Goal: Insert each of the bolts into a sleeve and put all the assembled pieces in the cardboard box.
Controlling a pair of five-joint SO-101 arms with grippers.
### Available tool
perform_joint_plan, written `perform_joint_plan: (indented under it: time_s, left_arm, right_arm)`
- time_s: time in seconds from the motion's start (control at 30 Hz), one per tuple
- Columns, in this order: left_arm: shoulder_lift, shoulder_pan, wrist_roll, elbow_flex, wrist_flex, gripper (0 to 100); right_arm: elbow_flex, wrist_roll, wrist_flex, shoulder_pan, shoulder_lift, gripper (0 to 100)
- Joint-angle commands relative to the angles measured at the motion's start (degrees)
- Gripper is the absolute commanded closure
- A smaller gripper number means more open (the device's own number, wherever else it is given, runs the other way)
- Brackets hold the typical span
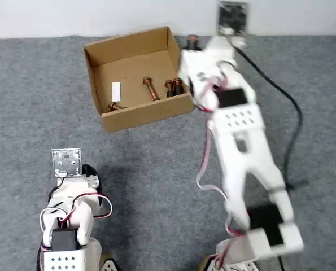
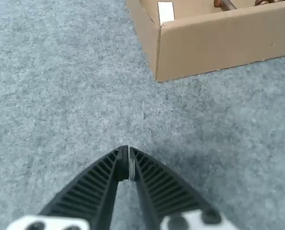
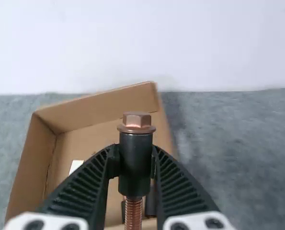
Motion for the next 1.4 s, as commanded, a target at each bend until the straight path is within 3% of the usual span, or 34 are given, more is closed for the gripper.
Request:
perform_joint_plan:
  time_s: [0.0,0.23,0.53,0.7,0.9,1.0,1.03,1.37]
  left_arm:
    - [-0.4,-0.4,0.6,-0.3,2.5,99]
    - [-0.4,-0.1,1.0,-0.3,2.6,99]
    - [-0.5,-0.1,1.0,-0.3,2.5,99]
    - [-0.4,-0.1,1.0,-0.3,1.1,99]
    - [-0.4,-0.3,1.0,-0.3,1.1,99]
    - [-0.4,-0.1,1.0,-0.3,1.3,99]
    - [-0.4,-0.1,1.0,-0.3,1.3,99]
    - [-0.4,-0.4,0.7,-0.3,1.3,99]
  right_arm:
    - [-14.2,5.2,2.0,-4.2,9.5,99.1]
    - [-27.8,16.2,2.5,-10.7,27.9,99.1]
    - [-35.5,21.5,2.6,-16.1,43.3,98.2]
    - [-36.0,25.9,6.6,-16.7,46.5,85.8]
    - [-38.1,26.2,8.3,-16.0,46.2,85.3]
    - [-44.0,26.1,12.0,-15.6,46.2,96.6]
    - [-46.3,26.0,13.8,-15.5,46.2,99.8]
    - [-70.7,18.4,36.7,-14.2,46.4,99.1]
